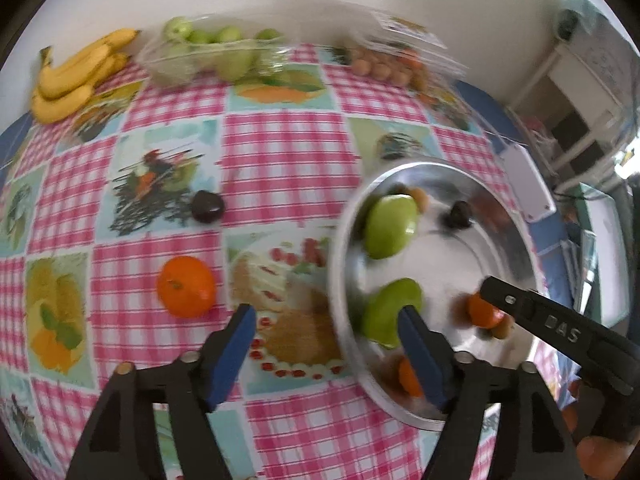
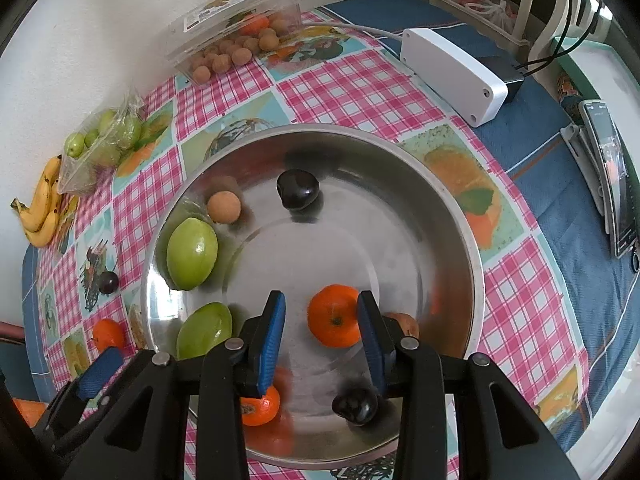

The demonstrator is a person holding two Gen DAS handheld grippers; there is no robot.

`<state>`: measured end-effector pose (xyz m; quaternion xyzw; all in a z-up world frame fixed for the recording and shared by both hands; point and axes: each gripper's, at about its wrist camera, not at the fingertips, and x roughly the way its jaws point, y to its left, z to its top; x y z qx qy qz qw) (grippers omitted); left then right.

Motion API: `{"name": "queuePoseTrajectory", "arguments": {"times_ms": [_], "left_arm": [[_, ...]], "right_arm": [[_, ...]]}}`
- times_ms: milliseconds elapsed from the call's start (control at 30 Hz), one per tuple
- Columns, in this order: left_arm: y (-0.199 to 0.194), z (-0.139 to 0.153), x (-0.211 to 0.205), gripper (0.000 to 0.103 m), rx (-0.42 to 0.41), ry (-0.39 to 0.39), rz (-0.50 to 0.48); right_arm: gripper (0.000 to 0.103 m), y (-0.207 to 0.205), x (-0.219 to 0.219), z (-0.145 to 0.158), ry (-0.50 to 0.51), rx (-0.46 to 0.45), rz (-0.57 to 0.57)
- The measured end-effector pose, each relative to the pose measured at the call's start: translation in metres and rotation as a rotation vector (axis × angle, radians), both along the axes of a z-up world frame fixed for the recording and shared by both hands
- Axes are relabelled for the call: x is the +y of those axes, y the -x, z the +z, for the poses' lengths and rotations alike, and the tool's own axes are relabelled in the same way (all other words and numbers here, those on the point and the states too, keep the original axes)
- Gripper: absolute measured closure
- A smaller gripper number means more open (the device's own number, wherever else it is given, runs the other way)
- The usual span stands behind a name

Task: Organize fruits
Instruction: 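Open the right tool to drop the tangerine while the left tool releases the kiwi into the bowl, then withdraw both open tools from the steel bowl toward the loose fruit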

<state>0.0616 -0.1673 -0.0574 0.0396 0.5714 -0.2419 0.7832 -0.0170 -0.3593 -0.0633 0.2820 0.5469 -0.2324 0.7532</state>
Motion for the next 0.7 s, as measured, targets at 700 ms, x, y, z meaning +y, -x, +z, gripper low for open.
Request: {"name": "queuePoseTrajectory", "arguments": {"times_ms": [700], "left_arm": [[-0.014,-0.004,0.028,0.000,-0.022,-0.091,0.154]], "right_arm": [[0.026,-0.015,0.009,-0.008,0.050,0.072,0.060]]}}
